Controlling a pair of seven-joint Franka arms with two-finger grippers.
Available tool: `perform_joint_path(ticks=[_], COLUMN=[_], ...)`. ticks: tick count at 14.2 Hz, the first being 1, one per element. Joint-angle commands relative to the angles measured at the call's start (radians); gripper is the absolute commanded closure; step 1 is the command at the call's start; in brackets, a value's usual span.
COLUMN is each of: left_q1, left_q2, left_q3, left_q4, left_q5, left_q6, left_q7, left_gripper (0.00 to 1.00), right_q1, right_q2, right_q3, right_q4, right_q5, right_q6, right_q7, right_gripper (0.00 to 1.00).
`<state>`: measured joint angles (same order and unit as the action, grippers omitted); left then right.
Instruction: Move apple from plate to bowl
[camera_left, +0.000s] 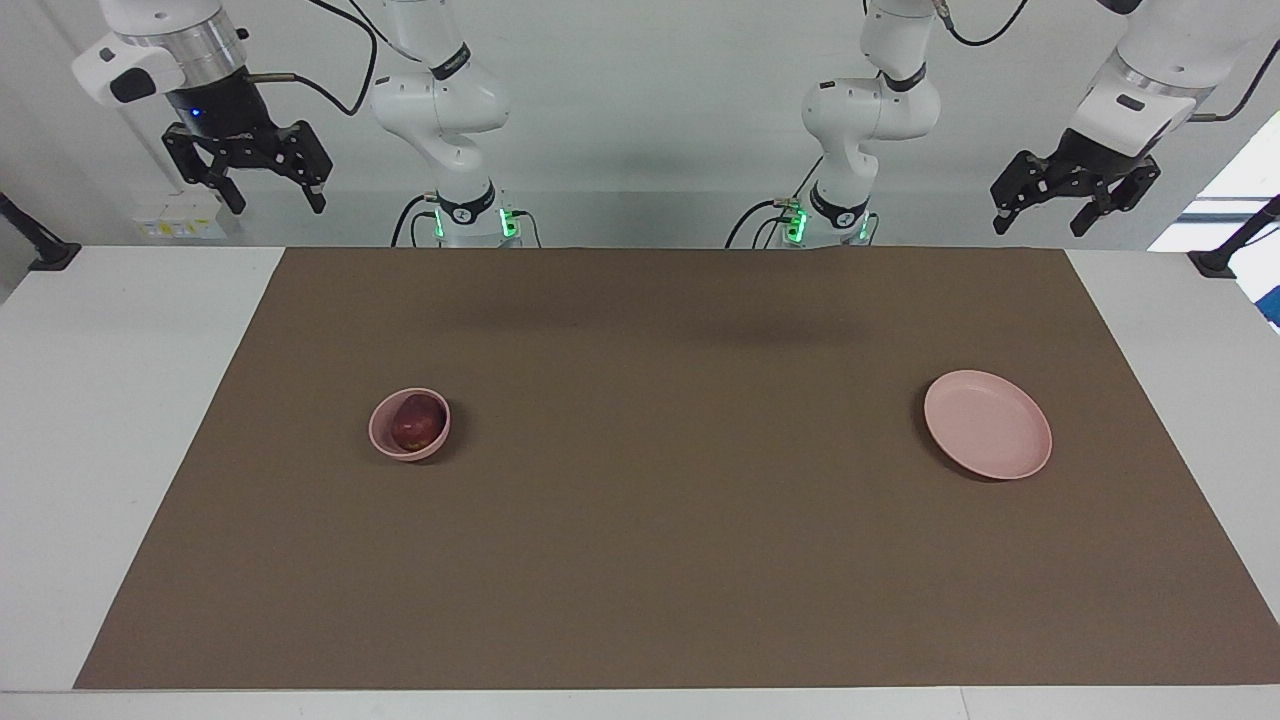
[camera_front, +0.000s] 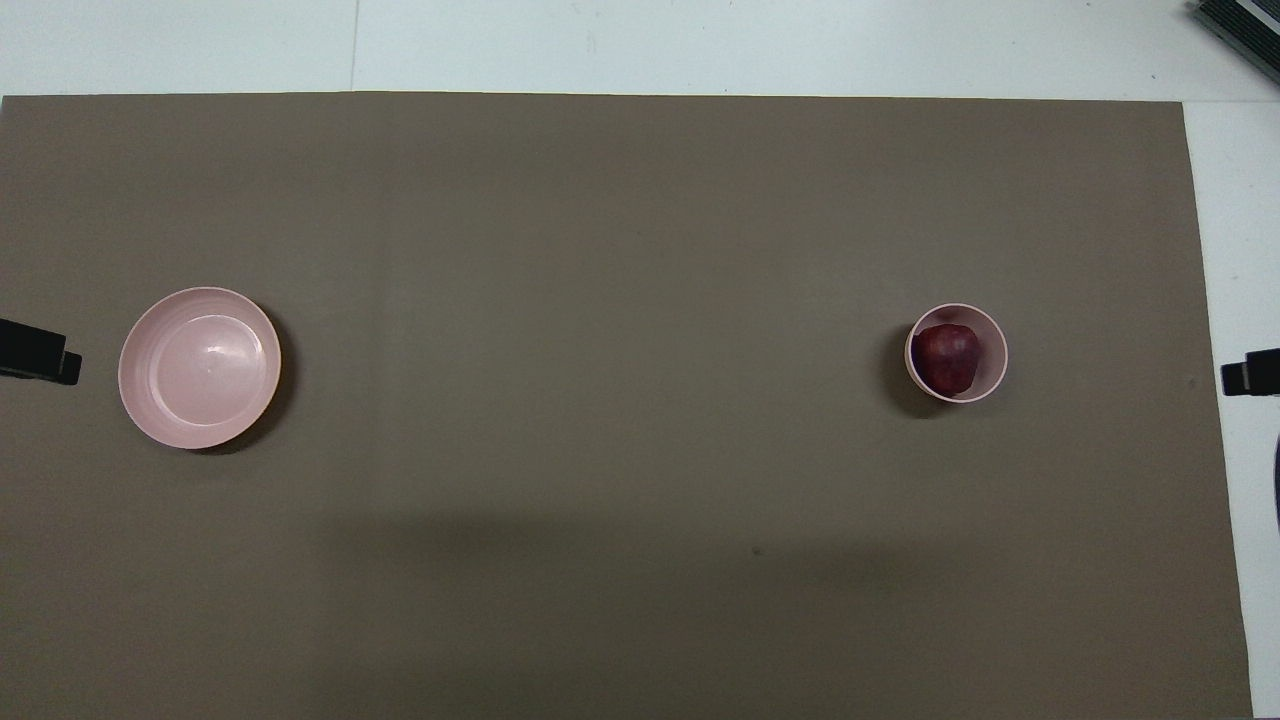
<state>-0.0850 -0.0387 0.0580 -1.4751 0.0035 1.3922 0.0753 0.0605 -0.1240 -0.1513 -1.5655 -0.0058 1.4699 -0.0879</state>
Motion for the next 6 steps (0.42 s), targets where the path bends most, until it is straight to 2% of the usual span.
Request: perform_joint_path(ticks=[1, 6], left_q1=[-0.005, -0.005], left_q2=[-0.013, -0.013], left_q3=[0.003, 0.003], left_q4=[-0.007, -0.007], left_q5=[0.012, 0.012], left_q6=[-0.019, -0.022], left_q7=[0.000, -0.002], left_gripper=[0.00, 0.00], right_q1=[0.002, 0.009], right_q2=[0.000, 0.003], right_q3=[0.009, 0.012], right_q4=[0.005, 0.009], right_q5=[-0.008, -0.034], right_q6=[-0.034, -0.063], right_q7=[-0.004, -0.021], right_gripper=[0.00, 0.00])
